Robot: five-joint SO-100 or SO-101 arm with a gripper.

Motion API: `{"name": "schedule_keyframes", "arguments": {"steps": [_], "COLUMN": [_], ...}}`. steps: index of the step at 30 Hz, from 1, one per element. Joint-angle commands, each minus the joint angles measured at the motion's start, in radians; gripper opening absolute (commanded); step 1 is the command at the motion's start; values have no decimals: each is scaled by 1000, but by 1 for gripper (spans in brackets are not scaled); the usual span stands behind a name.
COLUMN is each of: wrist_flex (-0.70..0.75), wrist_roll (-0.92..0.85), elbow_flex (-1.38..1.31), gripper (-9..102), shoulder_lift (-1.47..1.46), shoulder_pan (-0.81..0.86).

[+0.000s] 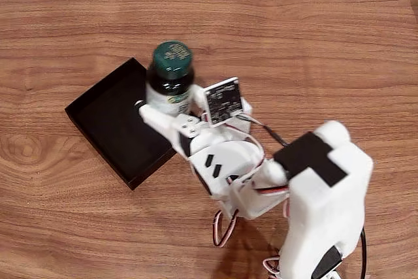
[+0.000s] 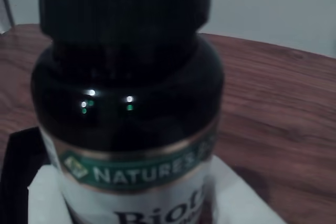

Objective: Pick up the pill bottle and place it in the black box.

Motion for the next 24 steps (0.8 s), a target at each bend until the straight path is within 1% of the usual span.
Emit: {"name": "schedule_keyframes", "arguments": {"steps": [1,6,16,24], "wrist_flex": [-49,-57,-135,-155], "wrist_roll": [11,18,38,43], "elbow_flex": [-101,-124,-238,-314], "gripper": [16,15,15,15], "shoulder_lift": [-2,-25,-213,-314], "shoulder_pan": [-29,-40,-63,-66]}}
